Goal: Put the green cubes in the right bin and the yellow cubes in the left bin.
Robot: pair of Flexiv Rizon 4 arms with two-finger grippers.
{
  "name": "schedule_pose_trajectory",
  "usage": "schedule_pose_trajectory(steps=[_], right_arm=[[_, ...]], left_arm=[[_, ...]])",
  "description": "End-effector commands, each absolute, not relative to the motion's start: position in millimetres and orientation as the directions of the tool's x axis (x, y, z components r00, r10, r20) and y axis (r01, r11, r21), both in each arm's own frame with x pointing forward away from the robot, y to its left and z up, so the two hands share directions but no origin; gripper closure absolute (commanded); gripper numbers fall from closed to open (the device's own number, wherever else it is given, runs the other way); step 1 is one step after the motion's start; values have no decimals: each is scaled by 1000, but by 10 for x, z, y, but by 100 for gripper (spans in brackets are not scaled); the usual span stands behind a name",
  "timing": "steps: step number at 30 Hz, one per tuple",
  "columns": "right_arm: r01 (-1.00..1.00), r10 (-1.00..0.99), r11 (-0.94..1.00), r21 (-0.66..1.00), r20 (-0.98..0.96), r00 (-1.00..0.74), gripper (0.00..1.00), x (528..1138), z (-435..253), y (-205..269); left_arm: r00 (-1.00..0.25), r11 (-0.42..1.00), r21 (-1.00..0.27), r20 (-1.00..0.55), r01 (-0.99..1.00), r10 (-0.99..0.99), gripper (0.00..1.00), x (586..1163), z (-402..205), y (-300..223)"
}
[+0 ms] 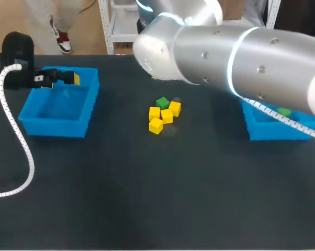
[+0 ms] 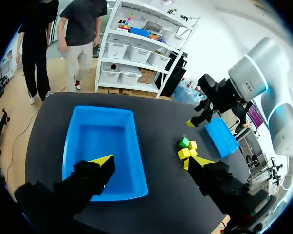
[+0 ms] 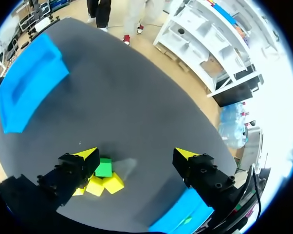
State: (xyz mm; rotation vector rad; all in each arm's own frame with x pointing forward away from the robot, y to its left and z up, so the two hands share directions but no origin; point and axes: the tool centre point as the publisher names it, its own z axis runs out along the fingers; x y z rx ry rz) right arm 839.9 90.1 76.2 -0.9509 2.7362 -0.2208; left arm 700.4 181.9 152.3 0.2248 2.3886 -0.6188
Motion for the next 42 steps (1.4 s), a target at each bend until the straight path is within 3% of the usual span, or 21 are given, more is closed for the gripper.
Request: schedule_pose_trajectory(steps=[1,42], right_arm=[[-594,-627,776,-213,-155,-764,0,8353,681,939],[-617,-630,767,-175,-30,-776,0,7958,151,944]], left_arm=[[-772,873,-376,-636,312,2,0,7006,1517,1825],[-772,873,-376,-636,312,2,0,7006,1517,1825]])
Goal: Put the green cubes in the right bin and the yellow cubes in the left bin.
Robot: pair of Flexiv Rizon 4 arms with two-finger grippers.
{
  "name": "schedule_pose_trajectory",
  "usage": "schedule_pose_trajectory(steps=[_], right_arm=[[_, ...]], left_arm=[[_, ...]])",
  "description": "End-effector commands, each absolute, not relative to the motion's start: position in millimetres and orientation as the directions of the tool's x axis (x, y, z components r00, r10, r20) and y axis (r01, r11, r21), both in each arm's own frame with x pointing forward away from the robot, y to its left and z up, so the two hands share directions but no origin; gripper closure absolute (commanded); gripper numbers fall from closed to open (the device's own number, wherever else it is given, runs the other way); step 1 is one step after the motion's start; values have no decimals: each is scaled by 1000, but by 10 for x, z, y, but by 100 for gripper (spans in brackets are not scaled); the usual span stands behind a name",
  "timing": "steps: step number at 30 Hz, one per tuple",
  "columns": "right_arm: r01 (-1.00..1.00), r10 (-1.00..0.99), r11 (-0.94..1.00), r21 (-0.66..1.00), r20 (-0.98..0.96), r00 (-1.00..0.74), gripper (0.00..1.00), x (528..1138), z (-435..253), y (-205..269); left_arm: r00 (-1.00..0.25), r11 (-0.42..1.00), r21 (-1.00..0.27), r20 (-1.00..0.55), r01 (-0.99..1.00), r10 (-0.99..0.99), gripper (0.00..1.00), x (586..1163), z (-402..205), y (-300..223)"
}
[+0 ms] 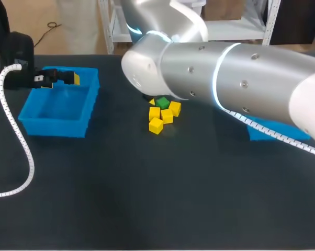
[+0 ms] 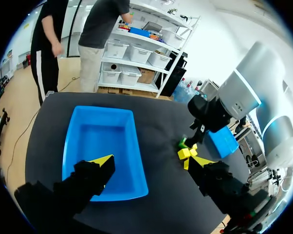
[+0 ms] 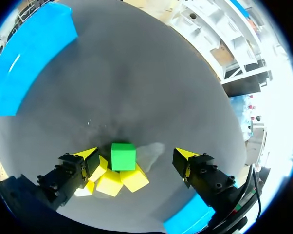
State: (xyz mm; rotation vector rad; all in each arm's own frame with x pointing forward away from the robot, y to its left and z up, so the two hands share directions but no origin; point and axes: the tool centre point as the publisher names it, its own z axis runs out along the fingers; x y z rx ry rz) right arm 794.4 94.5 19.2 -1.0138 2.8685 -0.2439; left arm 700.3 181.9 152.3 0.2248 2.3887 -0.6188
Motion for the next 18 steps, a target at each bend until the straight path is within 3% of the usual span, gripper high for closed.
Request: schedule_pose_trajectory(steps=[1,18], right_arm=[[-617,-630,768,-174,-30,-776,0,7962,143,945],[-617,-626,771,-158,-8,-780,0,8012,-29,921]], left_arm=[[-772,873,-376,-636,312,2,0,7006,1517,1825],[-772,873,-376,-636,312,2,0,7006,1517,1825]])
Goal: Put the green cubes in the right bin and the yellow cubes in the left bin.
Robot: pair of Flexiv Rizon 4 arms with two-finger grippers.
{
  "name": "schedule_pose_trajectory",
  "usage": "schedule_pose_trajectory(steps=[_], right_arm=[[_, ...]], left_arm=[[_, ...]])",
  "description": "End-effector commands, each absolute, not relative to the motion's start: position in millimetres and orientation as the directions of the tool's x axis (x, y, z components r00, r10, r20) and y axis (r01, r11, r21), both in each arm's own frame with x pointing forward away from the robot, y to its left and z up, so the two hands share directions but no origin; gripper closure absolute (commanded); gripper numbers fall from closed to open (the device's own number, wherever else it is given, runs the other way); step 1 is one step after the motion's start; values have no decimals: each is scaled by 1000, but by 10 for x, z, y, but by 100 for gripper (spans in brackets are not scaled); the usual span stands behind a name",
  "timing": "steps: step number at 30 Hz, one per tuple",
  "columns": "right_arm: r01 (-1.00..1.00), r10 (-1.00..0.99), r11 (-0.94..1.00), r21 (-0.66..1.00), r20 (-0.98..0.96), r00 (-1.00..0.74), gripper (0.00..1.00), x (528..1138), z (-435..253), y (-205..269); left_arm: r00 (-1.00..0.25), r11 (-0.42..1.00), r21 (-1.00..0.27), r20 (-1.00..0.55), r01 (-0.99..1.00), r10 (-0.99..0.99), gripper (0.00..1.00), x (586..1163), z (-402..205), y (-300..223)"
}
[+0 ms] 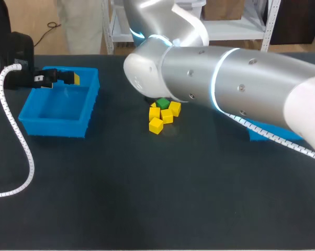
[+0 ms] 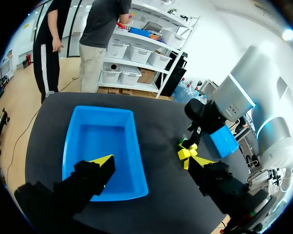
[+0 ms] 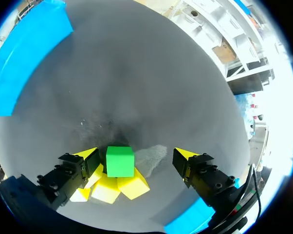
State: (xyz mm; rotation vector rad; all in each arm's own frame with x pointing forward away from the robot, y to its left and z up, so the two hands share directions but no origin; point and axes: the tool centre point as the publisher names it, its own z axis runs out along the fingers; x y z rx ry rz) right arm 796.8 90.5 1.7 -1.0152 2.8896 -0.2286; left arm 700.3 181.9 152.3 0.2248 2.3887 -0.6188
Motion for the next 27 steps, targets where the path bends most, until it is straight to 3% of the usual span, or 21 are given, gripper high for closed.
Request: schedule_pose_trajectory(steps=[1,5,6,7,8,9,27], right_arm=[[-618,-626,770,-157,-5,-779,0,8013,-40,923],[-622,-629,768,-155,0,-777,0,8017,-63,935],[-623,-631,767,-153,0,-776,16,8018,-71,939],[-625,-632,766,-151,1,-775,54,8019,-78,943],[-626,-634,765,-150,1,-774,73,8018,-82,946],[-625,-632,766,-153,-2,-775,98,8018,-83,946],[-617,-626,772,-151,-13,-780,100,8023,-64,943]], left_arm=[[-772,873,-376,-636,312,2,0,7006,1517,1825],[-772,873,-376,-636,312,2,0,7006,1517,1825],[-772,873,-376,-636,312,2,0,7006,1517,1825],[-772,873,-376,-636,312,2,0,7006,1517,1825],[-772,873,-376,-636,312,2,0,7006,1517,1825],[-772,873,-376,-636,312,2,0,7006,1517,1825],[-772,873,-376,-636,312,2,0,7006,1517,1825]])
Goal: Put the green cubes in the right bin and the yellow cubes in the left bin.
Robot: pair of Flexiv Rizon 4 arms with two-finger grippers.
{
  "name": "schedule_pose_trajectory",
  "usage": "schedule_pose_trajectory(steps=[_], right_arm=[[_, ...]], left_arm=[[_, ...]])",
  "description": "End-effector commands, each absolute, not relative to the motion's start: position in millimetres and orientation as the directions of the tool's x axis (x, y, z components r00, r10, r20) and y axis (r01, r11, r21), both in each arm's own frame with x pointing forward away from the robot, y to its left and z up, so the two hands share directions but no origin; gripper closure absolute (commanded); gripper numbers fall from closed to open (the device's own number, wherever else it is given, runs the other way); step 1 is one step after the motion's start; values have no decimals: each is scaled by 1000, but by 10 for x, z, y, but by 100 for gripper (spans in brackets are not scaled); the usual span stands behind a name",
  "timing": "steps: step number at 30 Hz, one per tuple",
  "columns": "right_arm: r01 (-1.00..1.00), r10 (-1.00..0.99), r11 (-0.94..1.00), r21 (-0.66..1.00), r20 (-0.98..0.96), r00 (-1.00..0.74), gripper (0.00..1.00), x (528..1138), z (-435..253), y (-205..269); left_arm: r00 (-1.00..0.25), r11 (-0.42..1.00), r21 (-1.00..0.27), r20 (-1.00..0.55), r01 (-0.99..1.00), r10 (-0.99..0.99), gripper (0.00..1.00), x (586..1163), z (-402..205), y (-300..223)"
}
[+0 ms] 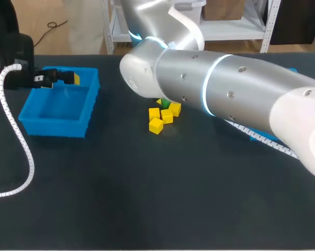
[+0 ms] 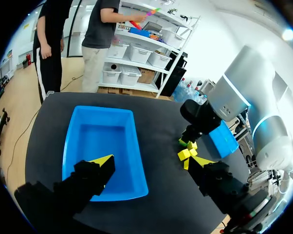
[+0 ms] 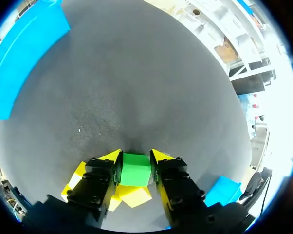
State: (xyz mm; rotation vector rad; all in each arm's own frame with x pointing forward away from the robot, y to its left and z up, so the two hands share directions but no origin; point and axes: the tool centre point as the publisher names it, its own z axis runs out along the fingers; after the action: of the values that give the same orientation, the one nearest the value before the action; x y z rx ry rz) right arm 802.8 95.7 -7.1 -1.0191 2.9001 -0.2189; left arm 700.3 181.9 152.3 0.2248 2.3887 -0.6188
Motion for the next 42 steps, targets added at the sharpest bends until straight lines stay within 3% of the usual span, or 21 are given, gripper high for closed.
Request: schedule_pose_trajectory(steps=[1,15,24,42], right_arm=[[-617,-626,772,-152,-14,-780,100,8025,-58,943],[-539,-608,785,-304,-219,-763,100,8217,956,631],[-350,-441,884,-309,-303,-845,100,8291,1265,-187],[-41,-107,977,-209,-318,-942,100,8145,1090,-1625]], left_arm=[[-772,873,-376,-636,312,2,0,7006,1517,1825],[-772,873,-376,-636,312,2,0,7006,1517,1825],[-772,873,-376,-636,312,2,0,7006,1517,1825],[-772,873,-376,-636,312,2,0,7006,1517,1825]])
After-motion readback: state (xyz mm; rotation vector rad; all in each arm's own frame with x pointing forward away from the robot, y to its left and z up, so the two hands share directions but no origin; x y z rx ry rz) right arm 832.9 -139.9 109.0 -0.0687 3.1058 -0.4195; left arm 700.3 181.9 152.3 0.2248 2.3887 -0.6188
